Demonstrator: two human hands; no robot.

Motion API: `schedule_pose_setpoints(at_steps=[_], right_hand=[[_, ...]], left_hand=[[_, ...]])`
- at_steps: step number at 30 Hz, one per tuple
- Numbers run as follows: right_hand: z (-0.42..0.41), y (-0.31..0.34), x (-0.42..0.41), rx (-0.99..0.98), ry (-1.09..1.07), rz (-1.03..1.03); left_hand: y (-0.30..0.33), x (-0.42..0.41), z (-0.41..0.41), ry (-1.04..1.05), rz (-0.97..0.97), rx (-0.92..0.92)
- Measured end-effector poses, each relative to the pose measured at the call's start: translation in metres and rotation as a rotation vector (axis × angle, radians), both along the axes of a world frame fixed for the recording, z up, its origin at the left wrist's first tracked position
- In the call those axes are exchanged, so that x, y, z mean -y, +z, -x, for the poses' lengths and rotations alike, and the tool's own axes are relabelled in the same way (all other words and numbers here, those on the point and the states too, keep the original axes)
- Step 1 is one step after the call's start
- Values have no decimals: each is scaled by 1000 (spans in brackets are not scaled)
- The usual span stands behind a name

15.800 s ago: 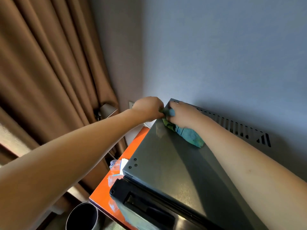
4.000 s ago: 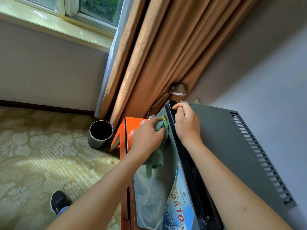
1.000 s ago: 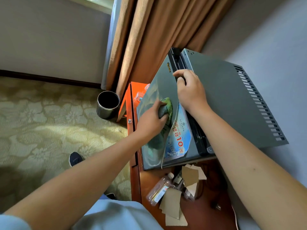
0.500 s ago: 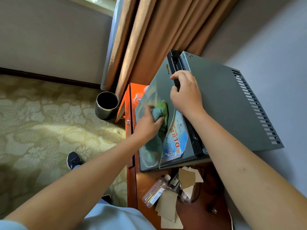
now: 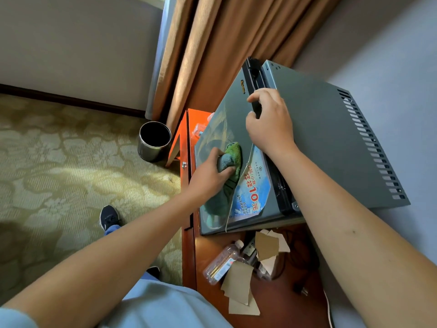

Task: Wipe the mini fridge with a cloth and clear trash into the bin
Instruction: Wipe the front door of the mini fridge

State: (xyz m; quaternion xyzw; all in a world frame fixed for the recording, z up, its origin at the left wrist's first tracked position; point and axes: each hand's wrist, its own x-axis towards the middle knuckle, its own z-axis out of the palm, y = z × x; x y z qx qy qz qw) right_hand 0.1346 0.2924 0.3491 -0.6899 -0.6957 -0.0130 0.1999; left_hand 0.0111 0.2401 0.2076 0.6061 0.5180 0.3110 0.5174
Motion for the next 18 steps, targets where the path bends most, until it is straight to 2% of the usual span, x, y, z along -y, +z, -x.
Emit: schedule_pose_setpoints(at_steps=[4,7,13,15,18], right_hand=[[0,0,1,-1,-8,11],[0,0,1,14,-14,12],[1,-1,0,28,-23,22],[1,0,0,26,-22,20],[1,0,0,35,-21,16]], left_hand=[[-26,36,10,-112,14,-43],[-35,64,13,-153,23,26],[0,47,9,-95,-72,165],[0,45,8,-80,-10,193],[-10,58,8,-70,82,134]])
